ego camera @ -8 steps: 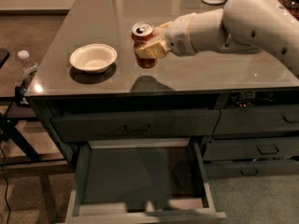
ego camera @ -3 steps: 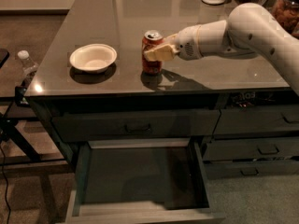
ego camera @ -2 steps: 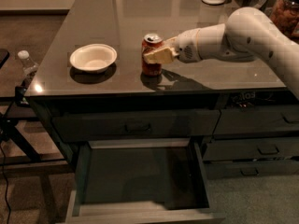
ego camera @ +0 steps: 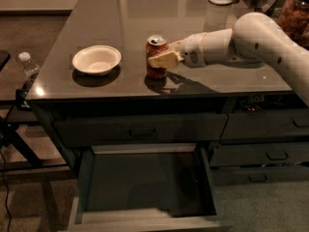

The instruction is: Pick coke can from middle drawer and place on counter

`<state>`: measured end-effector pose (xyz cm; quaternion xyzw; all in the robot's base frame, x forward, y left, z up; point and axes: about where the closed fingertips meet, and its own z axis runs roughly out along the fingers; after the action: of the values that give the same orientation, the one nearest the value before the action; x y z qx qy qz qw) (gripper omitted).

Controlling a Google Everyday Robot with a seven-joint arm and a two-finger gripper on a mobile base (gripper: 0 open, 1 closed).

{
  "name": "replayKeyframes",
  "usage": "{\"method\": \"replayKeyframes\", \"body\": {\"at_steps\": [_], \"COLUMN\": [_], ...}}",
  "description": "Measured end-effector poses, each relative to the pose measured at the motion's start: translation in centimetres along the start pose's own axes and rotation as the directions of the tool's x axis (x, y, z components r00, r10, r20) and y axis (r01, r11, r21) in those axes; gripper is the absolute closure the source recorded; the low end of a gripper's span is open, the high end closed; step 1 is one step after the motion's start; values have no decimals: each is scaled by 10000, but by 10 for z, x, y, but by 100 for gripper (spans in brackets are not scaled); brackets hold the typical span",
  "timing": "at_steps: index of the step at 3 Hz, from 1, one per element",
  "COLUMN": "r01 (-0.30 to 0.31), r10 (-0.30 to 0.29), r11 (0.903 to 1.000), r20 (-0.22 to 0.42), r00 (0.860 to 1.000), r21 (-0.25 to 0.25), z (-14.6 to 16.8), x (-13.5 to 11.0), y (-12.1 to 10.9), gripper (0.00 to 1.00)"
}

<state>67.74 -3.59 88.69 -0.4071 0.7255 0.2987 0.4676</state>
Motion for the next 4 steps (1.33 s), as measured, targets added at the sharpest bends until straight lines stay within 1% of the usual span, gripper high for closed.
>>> {"method": "replayKeyframes", "body": {"at_steps": [3,4], "r01": [0,0], "r10": [0,0], "r11": [10000,10000], "r20": [0,0], "r00": [10000,10000], "r21": [-2,-3], "z": [0,0], "x": [0,0], "y": [0,0], "gripper": [12,0]}}
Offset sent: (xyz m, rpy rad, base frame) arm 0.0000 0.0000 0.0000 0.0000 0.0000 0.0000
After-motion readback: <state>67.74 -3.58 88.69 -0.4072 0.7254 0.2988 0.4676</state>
